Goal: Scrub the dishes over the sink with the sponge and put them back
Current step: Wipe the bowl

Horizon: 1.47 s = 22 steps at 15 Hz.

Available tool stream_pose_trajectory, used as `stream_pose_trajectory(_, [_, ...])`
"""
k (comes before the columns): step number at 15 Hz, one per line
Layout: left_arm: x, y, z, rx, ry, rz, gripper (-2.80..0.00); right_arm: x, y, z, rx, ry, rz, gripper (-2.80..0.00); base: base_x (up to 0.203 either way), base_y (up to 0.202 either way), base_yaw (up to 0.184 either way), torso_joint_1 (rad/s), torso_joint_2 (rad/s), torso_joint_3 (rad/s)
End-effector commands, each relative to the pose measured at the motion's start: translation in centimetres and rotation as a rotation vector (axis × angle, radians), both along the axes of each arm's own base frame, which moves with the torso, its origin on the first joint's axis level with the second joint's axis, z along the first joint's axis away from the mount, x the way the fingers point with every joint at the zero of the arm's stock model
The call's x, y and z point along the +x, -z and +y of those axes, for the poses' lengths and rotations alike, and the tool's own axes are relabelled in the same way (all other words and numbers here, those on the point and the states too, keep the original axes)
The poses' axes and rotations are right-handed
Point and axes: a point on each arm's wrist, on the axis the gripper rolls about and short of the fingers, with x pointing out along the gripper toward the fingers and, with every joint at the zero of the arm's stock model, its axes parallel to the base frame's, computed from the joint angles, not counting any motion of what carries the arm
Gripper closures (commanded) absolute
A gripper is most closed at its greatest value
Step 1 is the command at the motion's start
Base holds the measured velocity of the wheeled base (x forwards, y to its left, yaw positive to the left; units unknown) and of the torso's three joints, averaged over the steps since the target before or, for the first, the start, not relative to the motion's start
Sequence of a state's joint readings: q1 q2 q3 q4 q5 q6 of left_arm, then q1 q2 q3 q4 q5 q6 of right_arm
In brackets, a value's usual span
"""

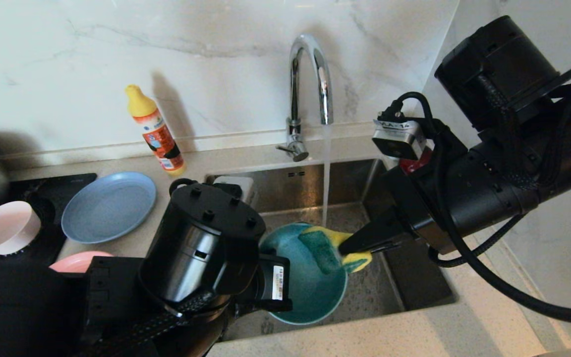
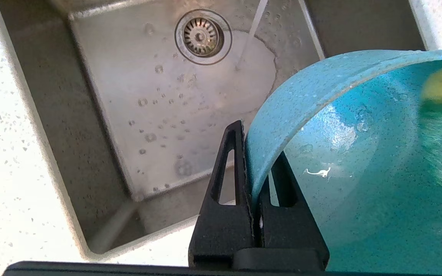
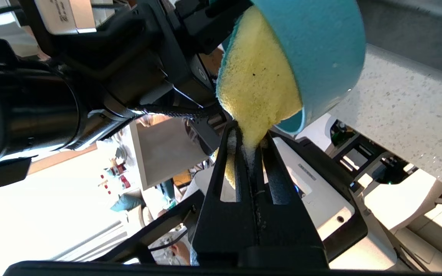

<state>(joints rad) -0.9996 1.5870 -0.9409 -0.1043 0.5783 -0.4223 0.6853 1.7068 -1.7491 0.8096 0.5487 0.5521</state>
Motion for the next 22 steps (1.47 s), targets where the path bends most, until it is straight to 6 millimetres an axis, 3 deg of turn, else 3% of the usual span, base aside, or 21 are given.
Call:
stream_pose_trajectory(1, [0.0, -0.3, -0.1, -0.010, -0.005, -0.007, 0.00, 0.0, 0.7, 1.0, -0.013, -0.029, 0.023, 0.00, 0.000, 0.000, 0.000, 0.000, 0.00, 0.000])
stream_pose_trajectory(5, [0.1, -0.5, -0.1, -0.018, -0.006, -0.012, 0.00, 0.5, 2.5, 3.3, -0.054, -0.074, 0.064, 0.00, 0.000, 0.000, 0.000, 0.000, 0.00, 0.000])
stream_pose_trajectory(15, [0.3, -0.7, -0.2, -0.025, -0.008, -0.015, 0.00, -0.4, 3.3, 5.8, -0.066, -0.147, 0.072, 0.00, 0.000, 0.000, 0.000, 0.000, 0.00, 0.000])
stream_pose_trajectory(18, [0.3, -0.7, -0.2, -0.024, -0.008, -0.015, 0.00, -0.4, 3.0, 5.1, -0.065, -0.132, 0.070, 0.00, 0.000, 0.000, 0.000, 0.000, 0.00, 0.000])
stream_pose_trajectory(22, [0.3, -0.8, -0.1, -0.026, -0.012, -0.017, 0.00, 0.1, 1.6, 2.3, -0.042, -0.049, 0.038, 0.00, 0.000, 0.000, 0.000, 0.000, 0.00, 0.000])
